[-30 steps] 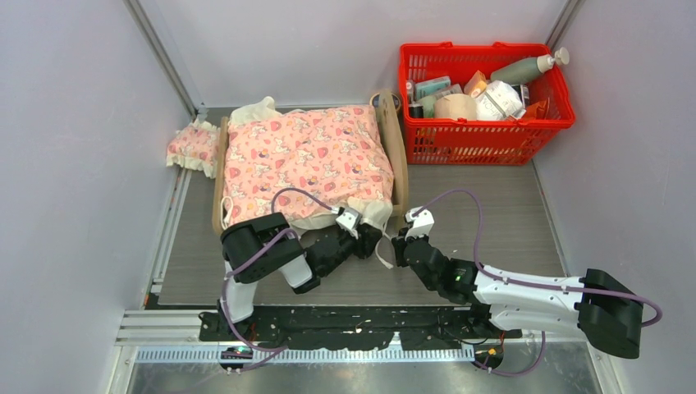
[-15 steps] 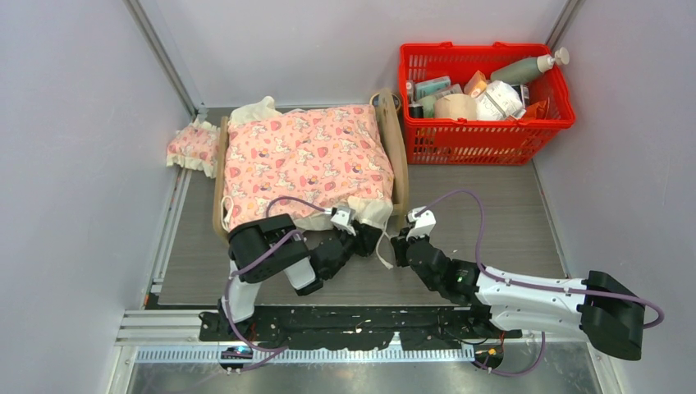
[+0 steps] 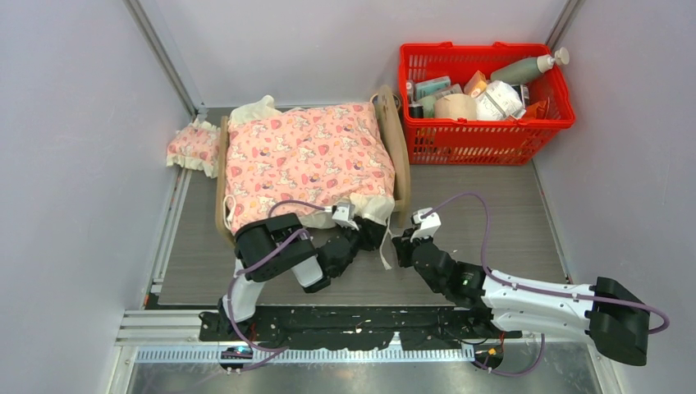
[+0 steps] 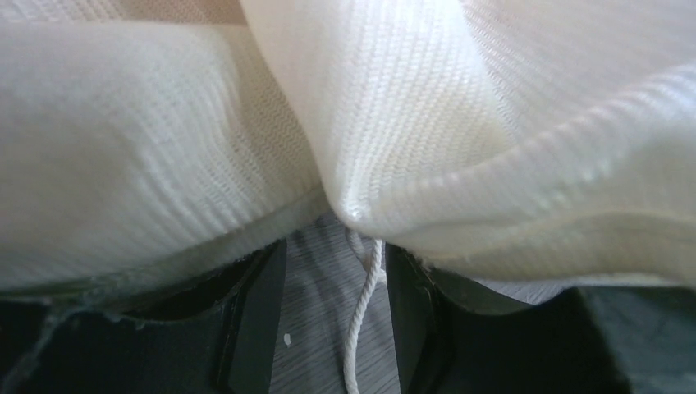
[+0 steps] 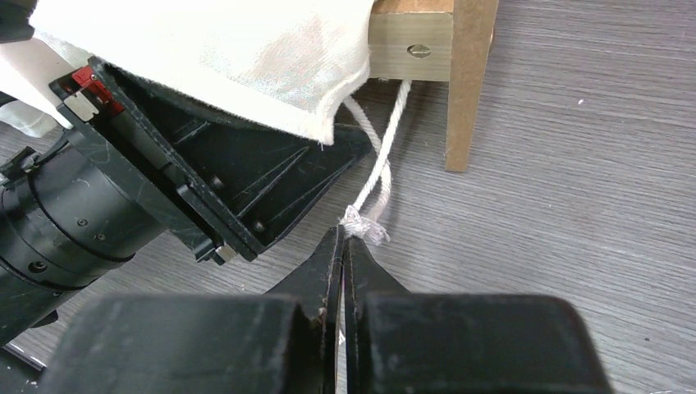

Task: Set up the pet bed
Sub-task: Tie the ropes to the bed frame.

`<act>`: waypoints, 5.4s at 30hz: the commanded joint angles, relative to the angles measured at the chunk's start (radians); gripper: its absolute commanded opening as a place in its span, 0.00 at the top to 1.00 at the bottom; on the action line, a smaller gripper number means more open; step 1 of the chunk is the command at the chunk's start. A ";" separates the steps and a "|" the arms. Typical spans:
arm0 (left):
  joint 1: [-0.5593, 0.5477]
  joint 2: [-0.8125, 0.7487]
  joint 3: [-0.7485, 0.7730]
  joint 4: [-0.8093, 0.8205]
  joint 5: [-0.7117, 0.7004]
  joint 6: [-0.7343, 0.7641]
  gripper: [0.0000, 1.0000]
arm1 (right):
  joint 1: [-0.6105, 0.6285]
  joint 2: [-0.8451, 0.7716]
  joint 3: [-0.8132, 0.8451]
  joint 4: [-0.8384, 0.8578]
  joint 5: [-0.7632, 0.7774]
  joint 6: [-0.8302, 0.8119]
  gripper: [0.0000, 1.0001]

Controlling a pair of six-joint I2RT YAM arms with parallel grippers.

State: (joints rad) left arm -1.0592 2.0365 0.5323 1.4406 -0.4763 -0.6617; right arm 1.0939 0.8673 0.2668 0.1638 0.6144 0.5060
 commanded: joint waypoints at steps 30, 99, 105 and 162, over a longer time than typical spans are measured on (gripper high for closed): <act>-0.014 0.062 -0.002 0.050 -0.093 -0.342 0.46 | 0.005 -0.038 -0.027 0.102 0.017 -0.037 0.95; -0.047 -0.231 -0.170 0.050 0.056 -0.089 1.00 | -0.190 0.294 0.130 0.323 -0.232 -0.102 0.95; -0.048 -0.243 -0.185 0.050 0.083 -0.065 1.00 | -0.211 0.359 0.124 0.425 -0.336 -0.082 0.95; 0.101 -0.372 0.010 -0.660 0.078 -0.031 0.66 | -0.331 0.459 0.071 0.513 -0.550 -0.132 0.95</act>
State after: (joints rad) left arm -0.9634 1.6257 0.4675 0.8188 -0.3897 -0.6827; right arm 0.7681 1.3602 0.3477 0.6579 0.0216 0.3943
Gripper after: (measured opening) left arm 0.349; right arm 0.060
